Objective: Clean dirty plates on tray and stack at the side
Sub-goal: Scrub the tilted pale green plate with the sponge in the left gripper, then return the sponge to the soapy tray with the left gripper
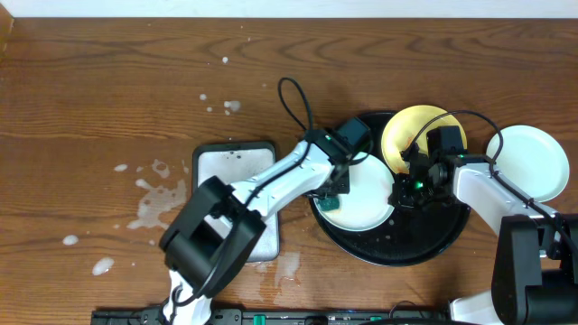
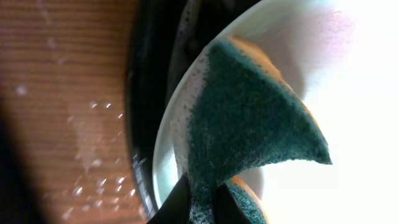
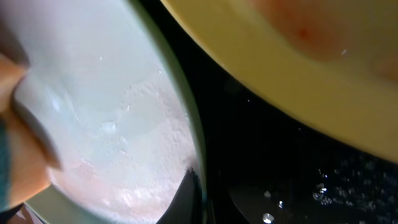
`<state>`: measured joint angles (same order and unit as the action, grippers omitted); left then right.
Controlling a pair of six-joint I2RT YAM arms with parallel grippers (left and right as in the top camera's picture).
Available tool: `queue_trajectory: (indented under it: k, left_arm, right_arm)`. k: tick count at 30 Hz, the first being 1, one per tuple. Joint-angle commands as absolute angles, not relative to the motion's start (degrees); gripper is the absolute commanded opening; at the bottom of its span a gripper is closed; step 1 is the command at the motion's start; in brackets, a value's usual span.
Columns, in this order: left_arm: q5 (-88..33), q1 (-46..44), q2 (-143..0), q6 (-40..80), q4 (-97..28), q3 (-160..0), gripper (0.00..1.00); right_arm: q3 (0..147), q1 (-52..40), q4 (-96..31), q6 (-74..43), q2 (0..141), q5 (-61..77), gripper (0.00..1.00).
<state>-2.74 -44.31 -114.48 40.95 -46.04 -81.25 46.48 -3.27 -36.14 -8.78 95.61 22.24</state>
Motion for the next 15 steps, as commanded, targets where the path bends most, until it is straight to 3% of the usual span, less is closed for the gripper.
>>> queue_trajectory:
  k: [1, 9, 15]
  left_arm:
    - [-2.15, -42.19, -106.34, 38.54, -47.68, -81.78, 0.07]
    - [3.38, -37.30, -92.84, 37.54, -59.42, -81.60, 0.07]
    - [6.26, -25.28, -90.56, 35.57, -63.53, -74.94, 0.08]
  right_arm:
    - [45.15, -3.09, -34.83, -9.28, 97.60, 9.78, 0.01]
    - [45.84, -3.11, -34.81, -9.80, 93.58, 7.51, 0.01]
    - [45.84, -3.73, -37.74, -11.35, 79.75, 2.13, 0.01]
